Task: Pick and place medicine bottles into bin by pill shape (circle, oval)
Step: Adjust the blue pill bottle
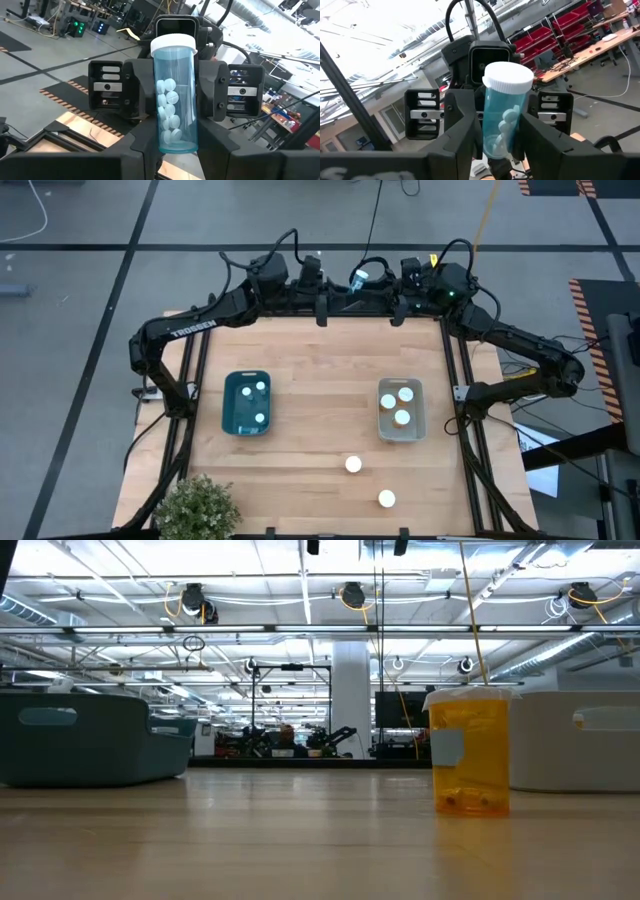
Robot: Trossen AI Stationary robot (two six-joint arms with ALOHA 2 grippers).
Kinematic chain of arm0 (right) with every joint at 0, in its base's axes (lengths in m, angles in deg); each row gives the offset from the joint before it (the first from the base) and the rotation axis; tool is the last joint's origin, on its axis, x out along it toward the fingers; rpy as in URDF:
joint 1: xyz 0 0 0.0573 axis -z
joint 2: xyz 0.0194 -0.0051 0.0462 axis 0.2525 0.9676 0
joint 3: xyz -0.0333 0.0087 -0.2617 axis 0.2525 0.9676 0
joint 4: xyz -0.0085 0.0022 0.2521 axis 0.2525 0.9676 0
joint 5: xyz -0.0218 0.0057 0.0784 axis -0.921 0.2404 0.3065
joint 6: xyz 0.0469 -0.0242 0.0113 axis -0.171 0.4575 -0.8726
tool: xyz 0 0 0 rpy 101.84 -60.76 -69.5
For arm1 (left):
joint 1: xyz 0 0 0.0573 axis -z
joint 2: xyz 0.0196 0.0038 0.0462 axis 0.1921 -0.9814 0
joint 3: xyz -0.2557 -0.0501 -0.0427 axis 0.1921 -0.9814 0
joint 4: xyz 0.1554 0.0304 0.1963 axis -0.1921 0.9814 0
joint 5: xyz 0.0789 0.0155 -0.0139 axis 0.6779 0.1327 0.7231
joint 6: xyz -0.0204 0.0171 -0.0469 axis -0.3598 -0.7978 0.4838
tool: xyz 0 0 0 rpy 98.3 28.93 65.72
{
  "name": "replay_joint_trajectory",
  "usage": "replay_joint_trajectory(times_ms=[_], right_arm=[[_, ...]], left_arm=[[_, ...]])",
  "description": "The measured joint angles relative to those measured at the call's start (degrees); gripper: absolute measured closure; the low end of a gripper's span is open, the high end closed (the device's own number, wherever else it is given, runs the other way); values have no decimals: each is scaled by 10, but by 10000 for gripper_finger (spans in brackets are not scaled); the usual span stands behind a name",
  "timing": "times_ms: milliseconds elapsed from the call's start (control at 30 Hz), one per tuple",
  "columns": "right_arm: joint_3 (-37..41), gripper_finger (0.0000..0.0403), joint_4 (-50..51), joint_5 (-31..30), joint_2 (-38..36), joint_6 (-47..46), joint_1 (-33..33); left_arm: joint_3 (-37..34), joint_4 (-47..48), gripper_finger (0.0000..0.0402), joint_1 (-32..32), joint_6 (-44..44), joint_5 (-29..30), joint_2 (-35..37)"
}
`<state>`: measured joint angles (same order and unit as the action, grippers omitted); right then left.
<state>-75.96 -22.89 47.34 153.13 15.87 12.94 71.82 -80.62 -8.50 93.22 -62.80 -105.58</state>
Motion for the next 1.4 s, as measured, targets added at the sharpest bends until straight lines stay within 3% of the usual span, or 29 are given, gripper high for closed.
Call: replay_joint_trajectory(times_ms=[1200,1400], right_arm=[[0,271,9,-12,2,-5,0],[0,293,10,-12,2,-5,0]], left_arm=[[0,16,284,4,-21,0,-2],[0,16,284,4,-21,0,-2]])
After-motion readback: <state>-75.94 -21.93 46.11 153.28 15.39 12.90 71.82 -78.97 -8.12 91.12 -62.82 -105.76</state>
